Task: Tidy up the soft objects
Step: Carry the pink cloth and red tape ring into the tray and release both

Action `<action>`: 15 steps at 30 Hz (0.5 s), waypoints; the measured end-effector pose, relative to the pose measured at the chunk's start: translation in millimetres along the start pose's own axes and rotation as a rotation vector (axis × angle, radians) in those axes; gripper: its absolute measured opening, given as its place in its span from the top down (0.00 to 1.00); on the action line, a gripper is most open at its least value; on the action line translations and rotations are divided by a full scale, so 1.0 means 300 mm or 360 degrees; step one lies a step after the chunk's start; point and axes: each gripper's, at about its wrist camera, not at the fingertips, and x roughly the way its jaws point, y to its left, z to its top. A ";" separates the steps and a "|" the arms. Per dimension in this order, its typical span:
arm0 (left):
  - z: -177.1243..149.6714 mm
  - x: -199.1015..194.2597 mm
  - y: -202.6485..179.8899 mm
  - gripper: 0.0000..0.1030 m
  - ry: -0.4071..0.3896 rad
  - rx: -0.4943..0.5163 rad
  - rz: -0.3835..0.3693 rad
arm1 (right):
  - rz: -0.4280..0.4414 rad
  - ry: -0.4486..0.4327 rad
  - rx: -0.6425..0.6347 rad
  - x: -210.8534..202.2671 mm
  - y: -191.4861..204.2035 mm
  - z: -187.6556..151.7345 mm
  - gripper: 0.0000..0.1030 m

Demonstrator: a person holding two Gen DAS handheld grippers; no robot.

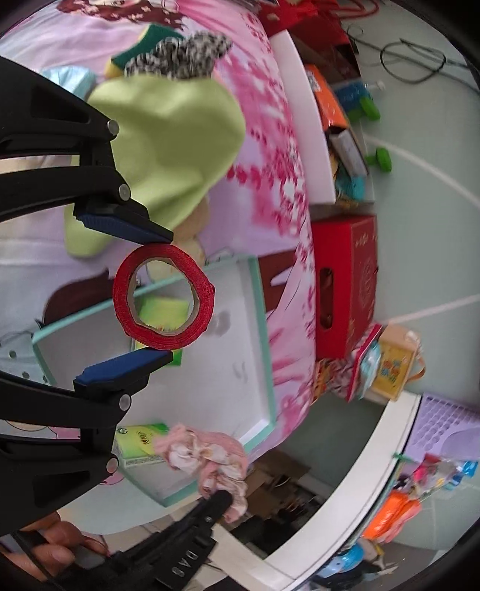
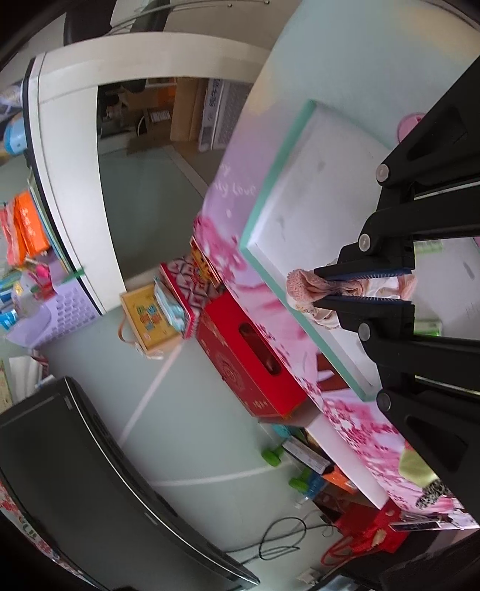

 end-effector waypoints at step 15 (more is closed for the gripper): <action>-0.044 0.095 -0.126 0.37 0.0095 0.0170 -0.0069 | -0.0039 0.0042 0.0078 0.035 -0.075 0.008 0.72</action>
